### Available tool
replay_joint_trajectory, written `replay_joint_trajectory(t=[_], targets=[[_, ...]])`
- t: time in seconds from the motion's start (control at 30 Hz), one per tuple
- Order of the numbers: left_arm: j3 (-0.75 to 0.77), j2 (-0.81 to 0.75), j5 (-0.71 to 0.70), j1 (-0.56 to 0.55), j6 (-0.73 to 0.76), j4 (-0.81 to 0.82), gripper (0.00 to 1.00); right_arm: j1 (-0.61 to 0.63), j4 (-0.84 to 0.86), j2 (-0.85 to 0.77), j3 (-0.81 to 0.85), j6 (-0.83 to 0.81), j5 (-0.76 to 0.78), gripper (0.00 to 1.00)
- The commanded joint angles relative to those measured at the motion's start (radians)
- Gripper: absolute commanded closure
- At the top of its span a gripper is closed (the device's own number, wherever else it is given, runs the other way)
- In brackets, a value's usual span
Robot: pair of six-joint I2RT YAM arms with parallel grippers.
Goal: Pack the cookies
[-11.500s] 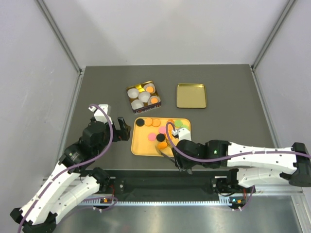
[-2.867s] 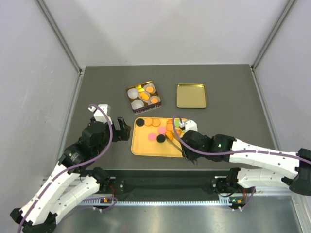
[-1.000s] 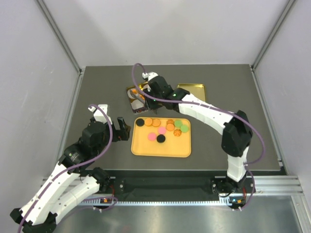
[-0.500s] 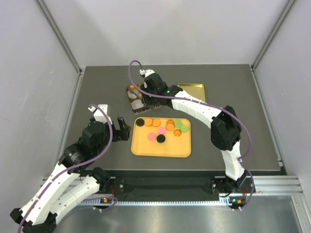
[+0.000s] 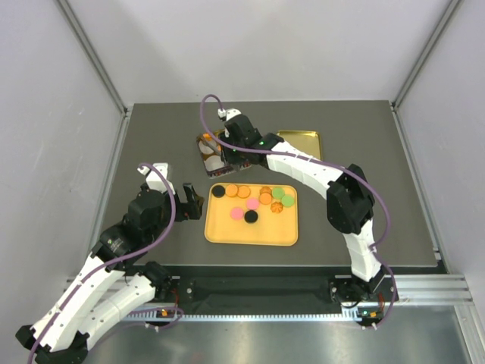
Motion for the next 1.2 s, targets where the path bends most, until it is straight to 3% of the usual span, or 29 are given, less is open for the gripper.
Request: replay_joint_trajectory(t=[0.0,0.7,1.03,1.17], targets=[[0.001,0.001,-0.013,-0.003,-0.002,0.009,0.01,-0.012,0.088,0.005,0.031,0.008,-0.004,0.75],[0.003,0.006,-0.015,-0.003,-0.003,0.009,0.01,-0.017,0.088,0.045,0.025,0.007,-0.005,0.70],[0.003,0.004,-0.015,-0.003,-0.003,0.008,0.01,-0.014,0.091,-0.011,-0.008,0.008,-0.014,0.56],[0.003,0.004,-0.013,-0.003,-0.003,0.009,0.01,-0.011,0.090,-0.043,-0.041,0.008,-0.008,0.54]])
